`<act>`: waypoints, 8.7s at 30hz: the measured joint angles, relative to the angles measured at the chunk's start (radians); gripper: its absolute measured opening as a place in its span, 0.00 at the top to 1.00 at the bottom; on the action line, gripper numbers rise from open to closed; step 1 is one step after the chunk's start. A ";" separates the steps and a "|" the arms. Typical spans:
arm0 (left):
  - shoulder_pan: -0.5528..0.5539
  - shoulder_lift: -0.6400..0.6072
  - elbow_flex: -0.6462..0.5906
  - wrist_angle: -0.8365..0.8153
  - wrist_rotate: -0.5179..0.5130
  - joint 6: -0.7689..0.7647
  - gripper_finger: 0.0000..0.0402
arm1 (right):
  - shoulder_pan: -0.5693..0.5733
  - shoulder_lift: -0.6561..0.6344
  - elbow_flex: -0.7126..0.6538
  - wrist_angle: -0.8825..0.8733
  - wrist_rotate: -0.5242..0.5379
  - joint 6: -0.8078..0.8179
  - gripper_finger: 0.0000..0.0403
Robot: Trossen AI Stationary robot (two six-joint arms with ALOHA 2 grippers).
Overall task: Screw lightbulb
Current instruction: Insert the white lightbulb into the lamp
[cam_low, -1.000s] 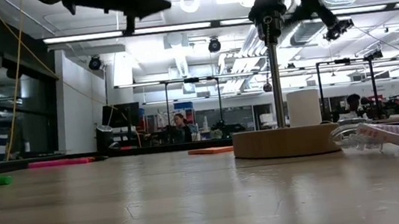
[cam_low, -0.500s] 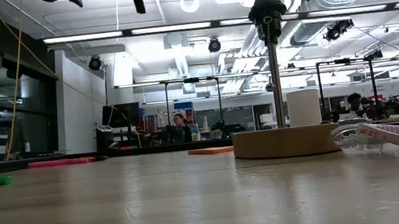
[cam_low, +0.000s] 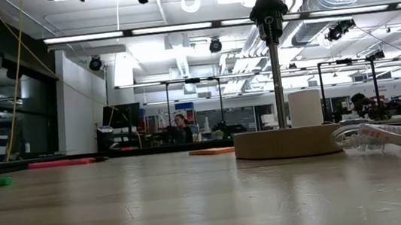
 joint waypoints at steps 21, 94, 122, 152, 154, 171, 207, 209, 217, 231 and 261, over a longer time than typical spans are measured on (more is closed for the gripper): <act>-0.126 0.001 0.000 -0.026 -0.168 0.079 1.00 | 0.039 0.039 0.000 0.043 0.169 0.028 0.62; -0.027 0.000 -0.521 0.369 0.002 0.518 1.00 | 0.064 0.233 0.000 0.380 0.433 -0.165 0.62; -0.092 0.000 -0.385 0.295 -0.009 0.490 1.00 | 0.018 0.236 -0.003 0.185 0.383 0.074 0.57; -0.131 0.111 -0.151 0.092 -0.018 0.471 0.62 | 0.005 0.234 0.055 0.213 0.280 -0.110 0.56; -0.131 0.111 -0.151 0.092 -0.018 0.471 0.62 | 0.005 0.234 0.055 0.208 0.252 -0.112 0.56; -0.142 0.111 -0.151 0.046 -0.017 0.465 0.62 | 0.024 0.233 0.035 0.116 0.315 0.117 0.56; -0.140 0.111 -0.150 -0.007 -0.022 0.481 0.62 | -0.001 0.233 0.028 0.082 0.239 0.159 0.51; -0.140 0.111 -0.150 -0.007 -0.022 0.481 0.62 | -0.001 0.232 0.028 0.089 0.229 0.167 0.45; -0.140 0.111 -0.150 -0.007 -0.022 0.482 0.62 | -0.001 0.233 0.028 0.090 0.242 0.139 0.21; -0.126 0.111 -0.150 -0.012 -0.021 0.490 0.62 | -0.001 0.233 0.027 0.088 0.275 0.098 0.20; -0.079 0.050 -0.150 -0.063 -0.021 0.498 0.62 | 0.010 0.134 0.029 0.096 0.198 -0.020 0.20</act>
